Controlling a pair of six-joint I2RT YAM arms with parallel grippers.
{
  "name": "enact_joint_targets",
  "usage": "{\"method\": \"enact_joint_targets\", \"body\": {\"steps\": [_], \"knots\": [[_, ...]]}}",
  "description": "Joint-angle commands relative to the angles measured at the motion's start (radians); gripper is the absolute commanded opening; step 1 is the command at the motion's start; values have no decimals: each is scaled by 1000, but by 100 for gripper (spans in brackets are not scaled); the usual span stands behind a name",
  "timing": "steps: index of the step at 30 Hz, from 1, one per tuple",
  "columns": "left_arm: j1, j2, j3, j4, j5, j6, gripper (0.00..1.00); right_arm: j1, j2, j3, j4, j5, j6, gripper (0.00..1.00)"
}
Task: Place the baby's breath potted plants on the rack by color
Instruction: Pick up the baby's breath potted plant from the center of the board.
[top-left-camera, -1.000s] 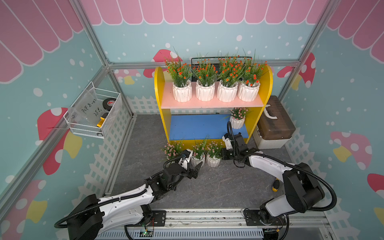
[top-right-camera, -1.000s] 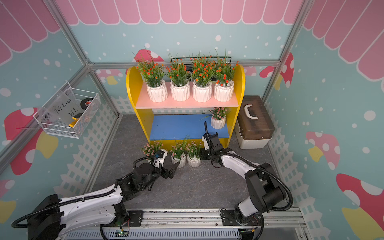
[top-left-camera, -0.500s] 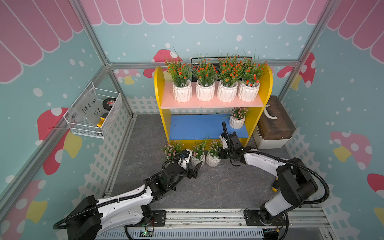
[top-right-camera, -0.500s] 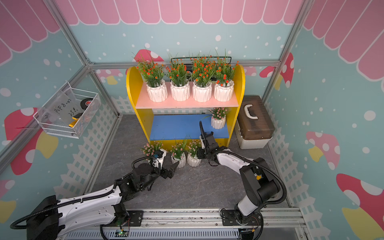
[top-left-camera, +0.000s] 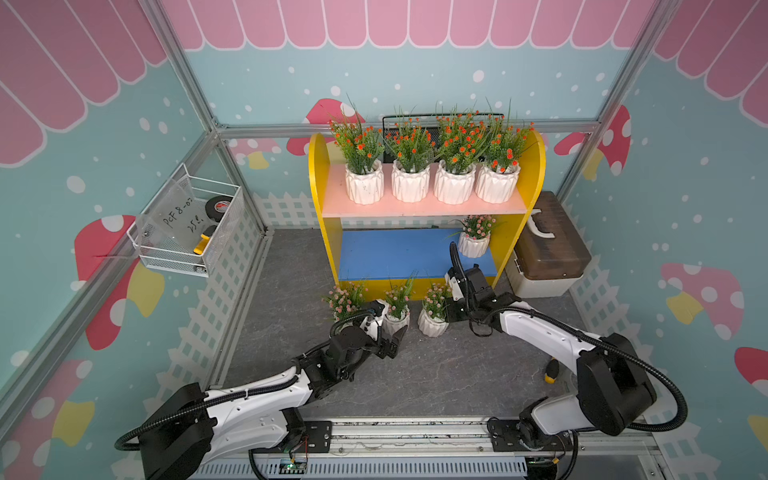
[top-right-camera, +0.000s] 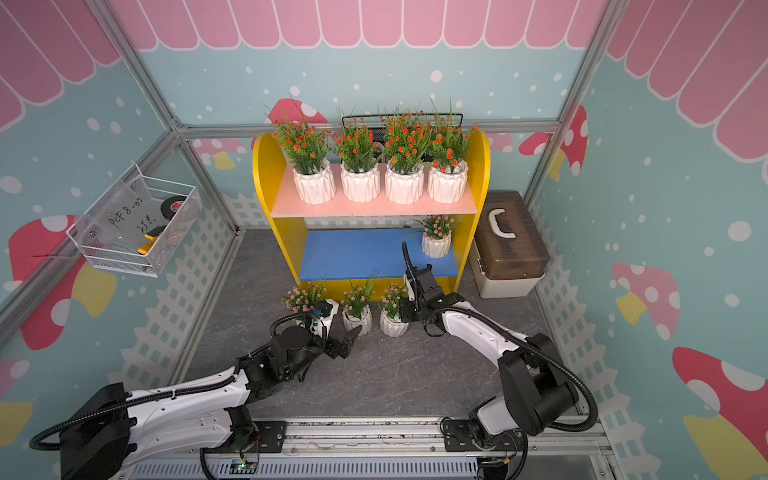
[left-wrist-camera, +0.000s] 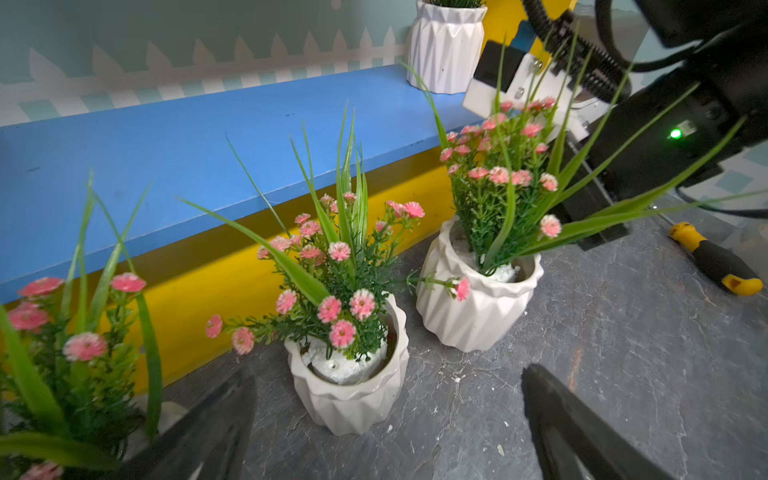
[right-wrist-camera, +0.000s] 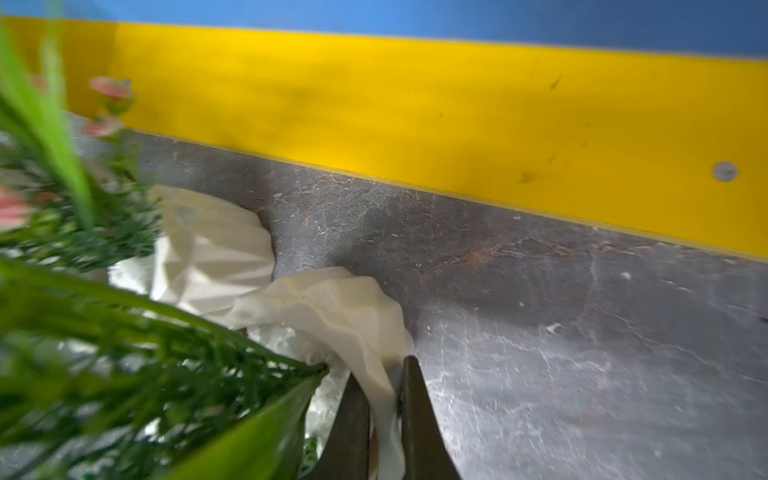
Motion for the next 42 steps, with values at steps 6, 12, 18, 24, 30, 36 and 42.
{"method": "enact_joint_targets", "body": {"steps": [6, 12, 18, 24, 30, 36, 42], "knots": [[-4, 90, 28, 117, 110, 28, 98, 5, -147, 77, -146, -40, -68, 4], [-27, 177, 72, 178, 197, 47, 98, 6, -183, 118, -222, -95, -102, 3], [-77, 287, 135, 216, 183, 72, 97, 5, -202, 127, -251, -125, -109, 4], [-120, 390, 204, 256, 181, 89, 97, 6, -214, 120, -247, -155, -101, 3], [-149, 470, 272, 263, 184, 98, 97, 5, -225, 107, -238, -169, -94, 3], [-170, 529, 317, 276, 106, 97, 97, 4, -242, 90, -225, -192, -83, 3], [-175, 555, 335, 291, 28, 101, 97, 5, -254, 77, -224, -210, -78, 3]]}}
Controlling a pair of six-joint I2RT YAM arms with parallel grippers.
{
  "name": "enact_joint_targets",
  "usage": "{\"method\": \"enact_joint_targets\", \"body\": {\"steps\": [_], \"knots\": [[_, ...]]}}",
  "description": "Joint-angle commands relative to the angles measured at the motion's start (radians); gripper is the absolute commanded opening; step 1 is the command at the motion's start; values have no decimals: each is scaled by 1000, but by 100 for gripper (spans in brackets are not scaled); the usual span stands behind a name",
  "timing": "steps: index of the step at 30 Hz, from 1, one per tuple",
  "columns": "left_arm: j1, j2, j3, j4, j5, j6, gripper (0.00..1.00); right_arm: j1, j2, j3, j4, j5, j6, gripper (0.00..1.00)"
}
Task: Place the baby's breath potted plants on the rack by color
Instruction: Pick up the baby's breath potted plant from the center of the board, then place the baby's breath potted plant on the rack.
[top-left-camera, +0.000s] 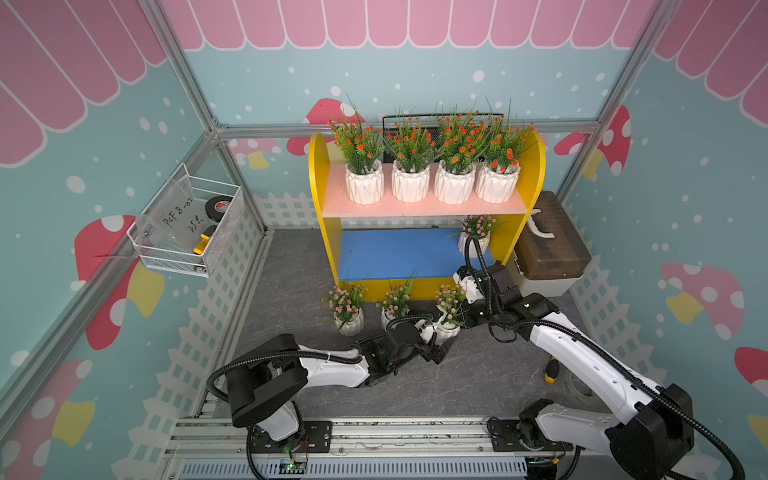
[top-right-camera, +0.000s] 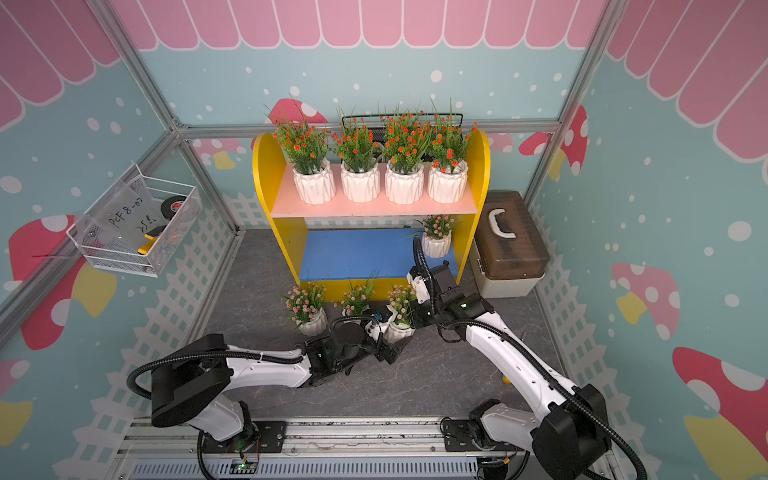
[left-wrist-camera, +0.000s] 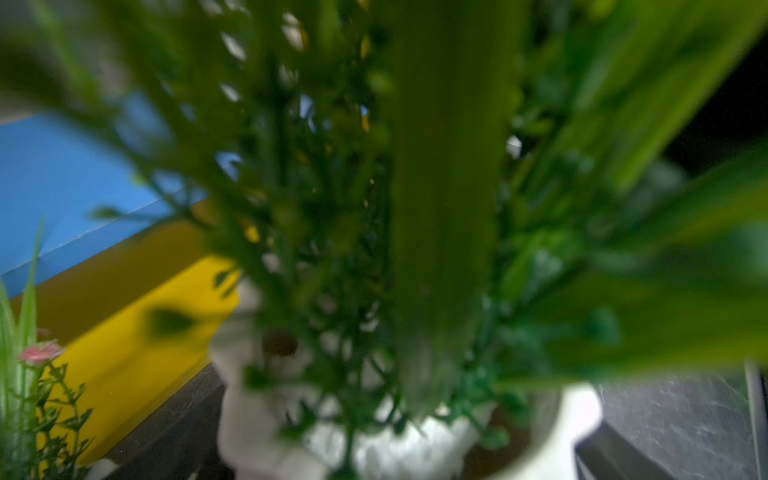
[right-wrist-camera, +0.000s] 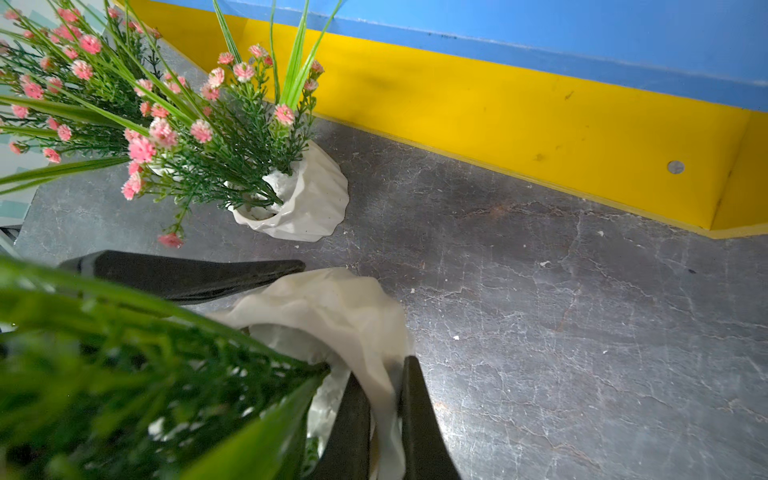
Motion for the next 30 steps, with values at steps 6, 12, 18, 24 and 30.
{"method": "enact_joint_targets", "body": {"steps": [6, 12, 18, 24, 30], "knots": [[-7, 40, 52, 40, -62, 16, 97, 9, -38, -12, 72, -123, 15, 3], [-6, 54, 57, 47, -108, 10, 97, 9, -40, -27, 80, -130, 29, 3], [-7, 56, 51, 66, -120, 11, 94, 9, -42, -34, 79, -142, 33, 3], [-8, 49, 29, 102, -151, 22, 84, 9, -43, -46, 77, -147, 31, 8], [-8, 32, 15, 130, -149, 24, 81, 8, -57, -49, 74, -111, 29, 15]]}}
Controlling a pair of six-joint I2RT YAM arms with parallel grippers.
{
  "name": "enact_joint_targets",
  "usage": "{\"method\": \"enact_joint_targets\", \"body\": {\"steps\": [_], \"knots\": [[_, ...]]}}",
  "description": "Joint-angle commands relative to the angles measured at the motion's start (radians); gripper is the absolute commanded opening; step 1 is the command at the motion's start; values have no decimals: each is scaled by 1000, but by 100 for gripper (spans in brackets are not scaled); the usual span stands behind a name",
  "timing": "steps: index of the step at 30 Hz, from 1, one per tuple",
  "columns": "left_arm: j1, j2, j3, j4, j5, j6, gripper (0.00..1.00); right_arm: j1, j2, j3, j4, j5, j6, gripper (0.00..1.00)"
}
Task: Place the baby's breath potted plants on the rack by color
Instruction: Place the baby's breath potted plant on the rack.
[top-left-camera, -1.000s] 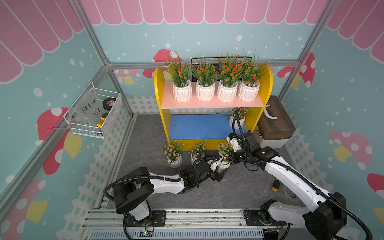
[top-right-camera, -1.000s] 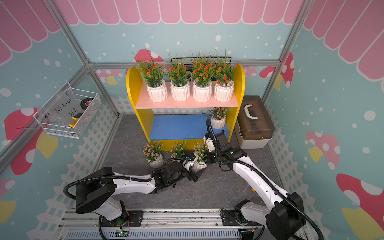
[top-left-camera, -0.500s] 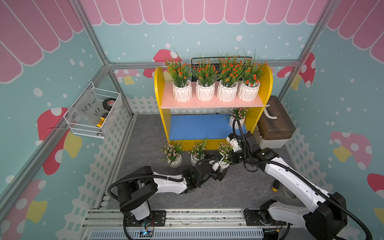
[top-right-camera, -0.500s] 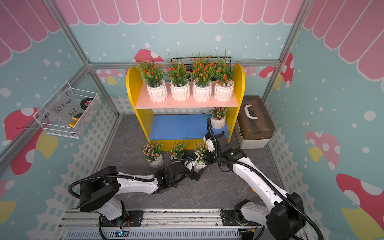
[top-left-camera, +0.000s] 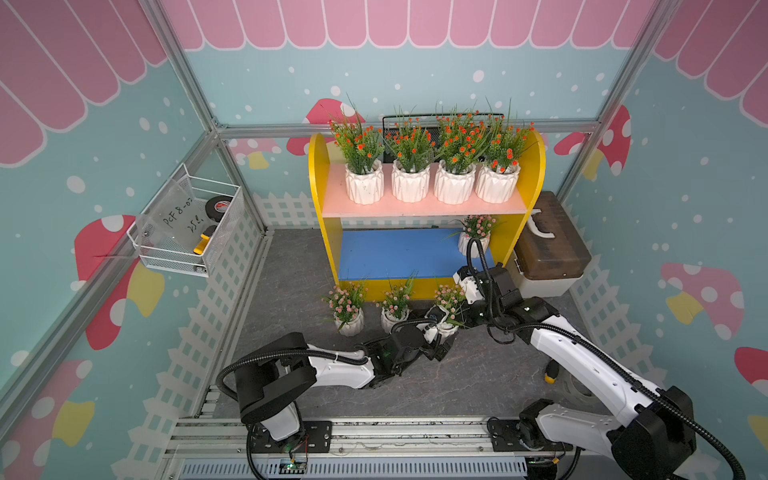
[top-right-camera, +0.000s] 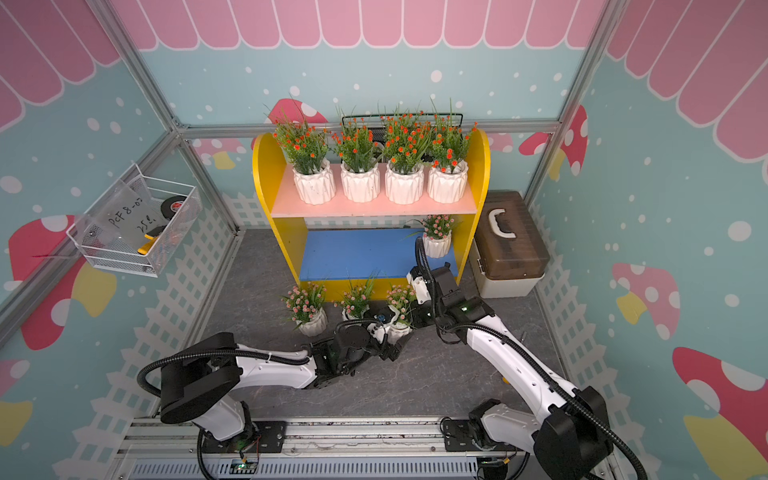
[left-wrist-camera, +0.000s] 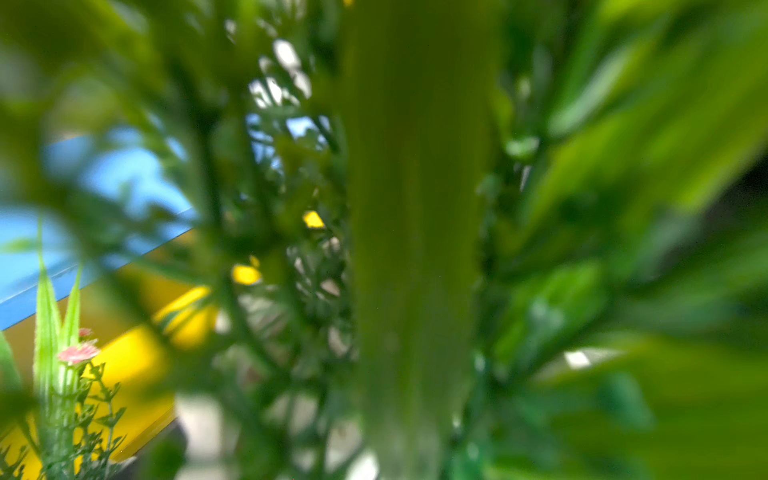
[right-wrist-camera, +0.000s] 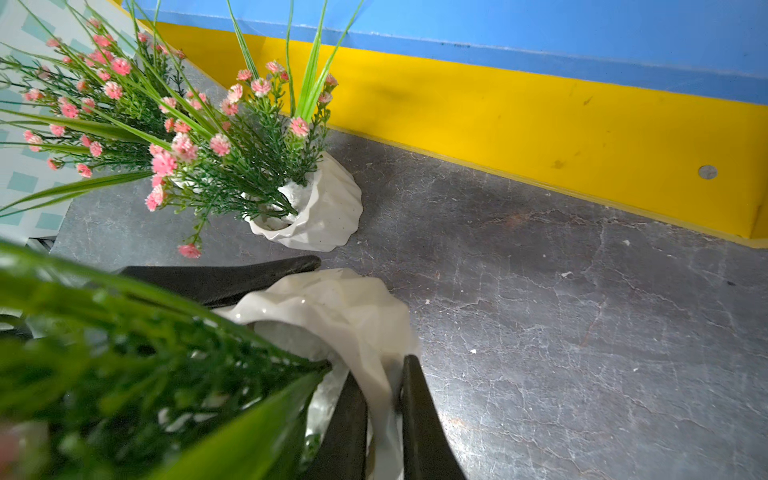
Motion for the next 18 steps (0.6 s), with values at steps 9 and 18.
{"method": "enact_joint_targets", "body": {"steps": [9, 18], "knots": [[10, -18, 26, 57, -49, -4, 79, -22, -78, -8, -7, 10, -1, 34], [17, -43, 89, -25, -62, 2, 79, -243, -240, -67, -65, 37, -1, 37]]}}
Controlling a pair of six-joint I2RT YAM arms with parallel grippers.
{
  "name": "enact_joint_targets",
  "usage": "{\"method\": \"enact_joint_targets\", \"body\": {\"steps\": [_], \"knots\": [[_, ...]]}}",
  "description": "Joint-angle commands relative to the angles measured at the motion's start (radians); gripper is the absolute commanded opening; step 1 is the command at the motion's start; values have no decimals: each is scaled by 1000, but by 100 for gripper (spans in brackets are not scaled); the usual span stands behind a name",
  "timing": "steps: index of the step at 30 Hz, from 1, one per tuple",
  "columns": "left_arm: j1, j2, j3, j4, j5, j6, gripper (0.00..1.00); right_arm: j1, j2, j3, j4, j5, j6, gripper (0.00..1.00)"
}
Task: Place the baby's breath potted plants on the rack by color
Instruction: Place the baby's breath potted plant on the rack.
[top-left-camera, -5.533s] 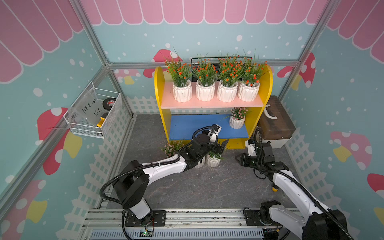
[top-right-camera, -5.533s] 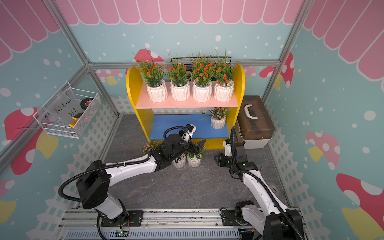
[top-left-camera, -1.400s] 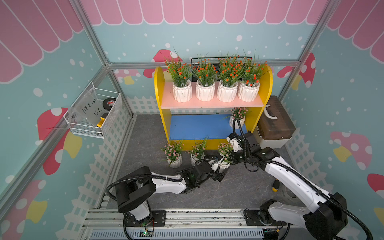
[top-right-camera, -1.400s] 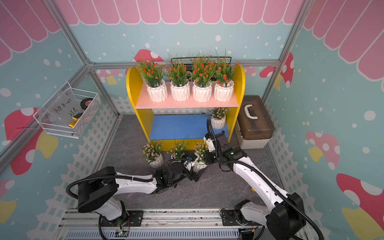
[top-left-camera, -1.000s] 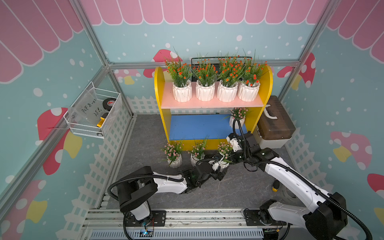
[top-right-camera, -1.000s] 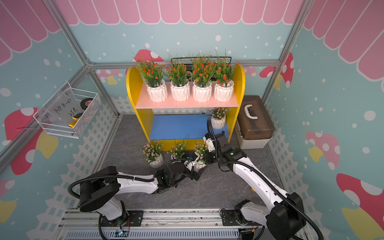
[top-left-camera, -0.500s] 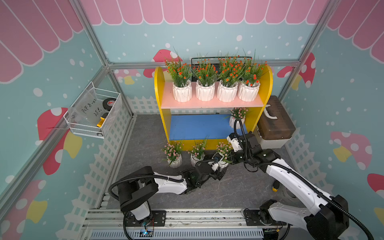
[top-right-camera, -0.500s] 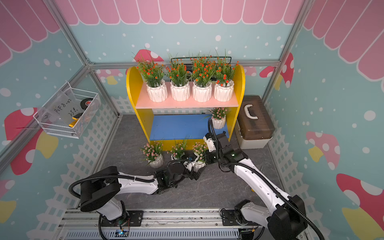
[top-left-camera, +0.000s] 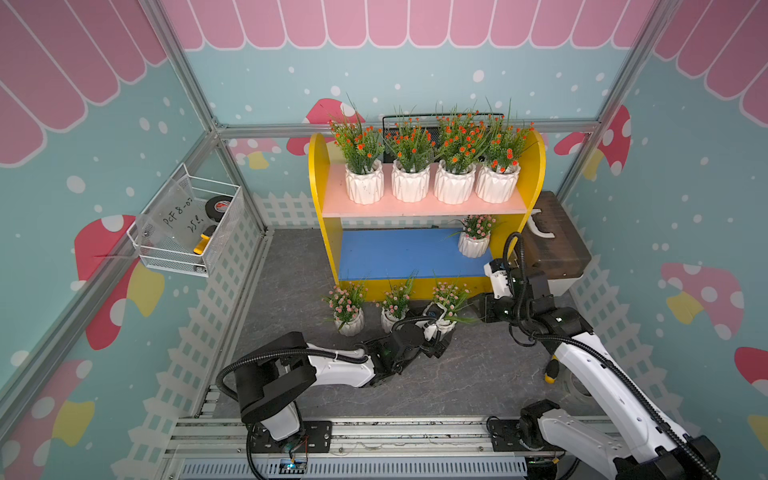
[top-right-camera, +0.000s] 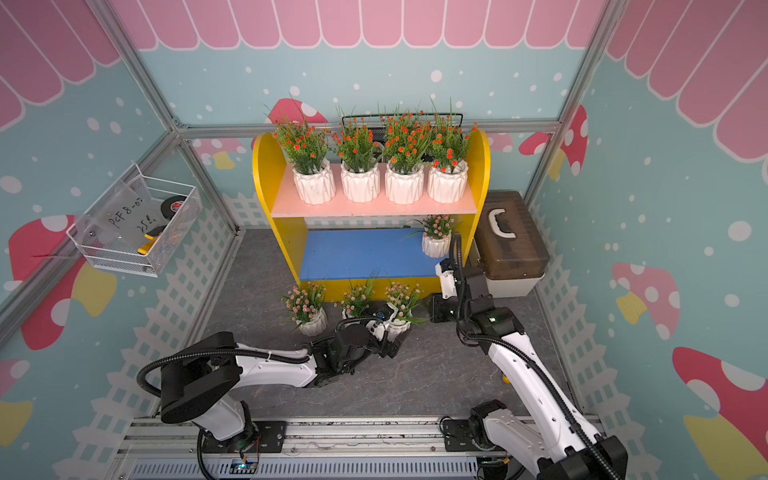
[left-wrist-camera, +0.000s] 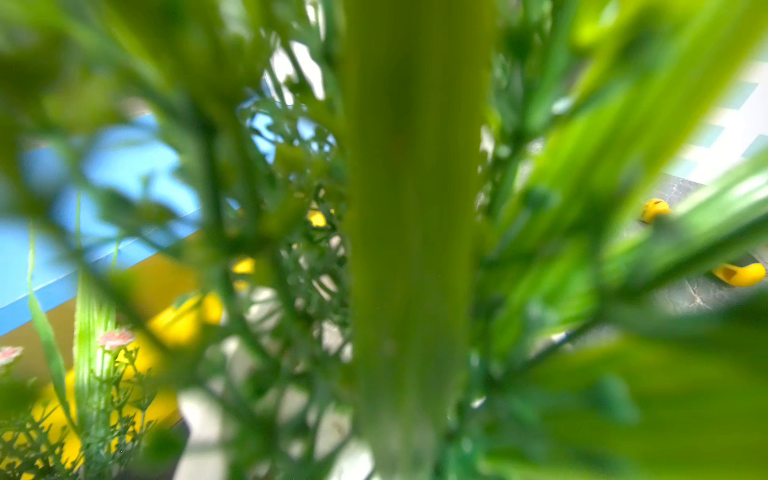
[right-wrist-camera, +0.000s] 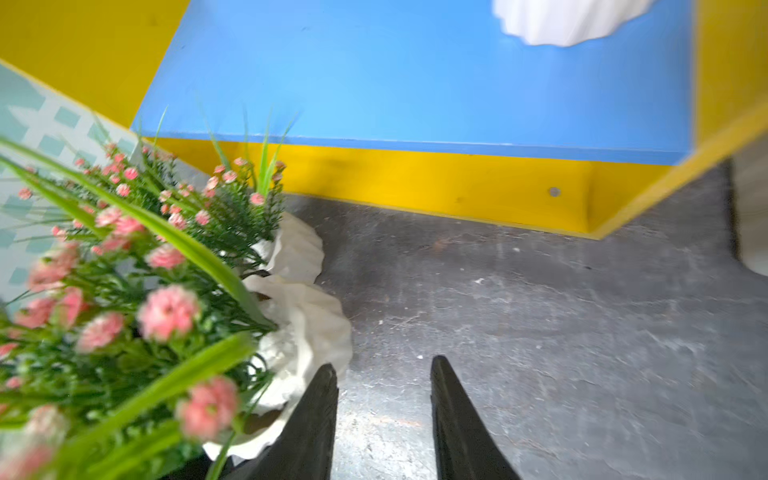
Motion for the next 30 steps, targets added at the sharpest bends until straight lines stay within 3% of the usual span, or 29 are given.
{"method": "enact_joint_targets", "body": {"steps": [1, 14, 30], "knots": [[12, -44, 81, 9, -21, 7, 78, -52, -65, -35, -57, 28, -11, 38], [86, -4, 289, -132, -29, -16, 78, -83, -187, -199, -5, 27, 56, 40], [212, 195, 604, -227, -11, -49, 78, -83, -277, -254, -14, -1, 75, 39]]}}
